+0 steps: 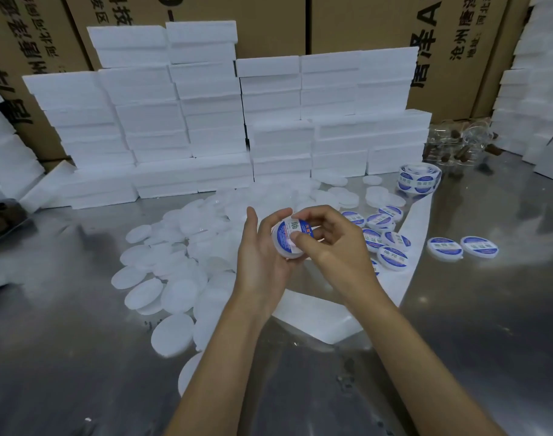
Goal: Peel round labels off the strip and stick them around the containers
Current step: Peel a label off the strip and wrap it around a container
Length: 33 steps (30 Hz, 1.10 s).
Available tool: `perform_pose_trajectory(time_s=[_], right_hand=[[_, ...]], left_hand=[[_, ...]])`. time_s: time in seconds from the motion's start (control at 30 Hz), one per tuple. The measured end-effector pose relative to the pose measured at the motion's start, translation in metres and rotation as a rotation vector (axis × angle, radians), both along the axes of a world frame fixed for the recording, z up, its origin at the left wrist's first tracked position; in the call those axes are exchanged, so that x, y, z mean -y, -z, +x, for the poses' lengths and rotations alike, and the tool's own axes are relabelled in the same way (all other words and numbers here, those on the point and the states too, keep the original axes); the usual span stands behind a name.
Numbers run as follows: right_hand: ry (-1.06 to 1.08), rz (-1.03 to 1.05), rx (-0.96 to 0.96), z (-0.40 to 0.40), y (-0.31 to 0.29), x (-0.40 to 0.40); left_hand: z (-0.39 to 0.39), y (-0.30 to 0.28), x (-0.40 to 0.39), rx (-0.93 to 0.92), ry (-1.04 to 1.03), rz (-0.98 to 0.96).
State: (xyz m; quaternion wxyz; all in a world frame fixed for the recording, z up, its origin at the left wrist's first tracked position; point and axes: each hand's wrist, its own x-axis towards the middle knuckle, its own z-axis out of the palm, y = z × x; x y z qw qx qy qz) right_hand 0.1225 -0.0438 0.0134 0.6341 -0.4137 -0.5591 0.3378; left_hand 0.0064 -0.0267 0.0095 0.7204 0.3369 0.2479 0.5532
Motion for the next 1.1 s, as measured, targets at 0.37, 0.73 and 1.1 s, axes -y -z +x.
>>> perform_pose_trajectory(time_s=[0.37, 0.73, 1.1], right_hand=[[0.088, -0.005, 0.093, 0.001, 0.006, 0.0], [0.178, 0.036, 0.187, 0.001, 0.014, 0.001], [0.32, 0.065, 0.338, 0.001, 0.021, 0.003]], left_hand=[[0.006, -0.001, 0.003, -0.123, -0.079, 0.062], [0.014, -0.003, 0.008, -0.209, -0.094, 0.168], [0.018, -0.002, 0.011, -0.348, -0.148, 0.253]])
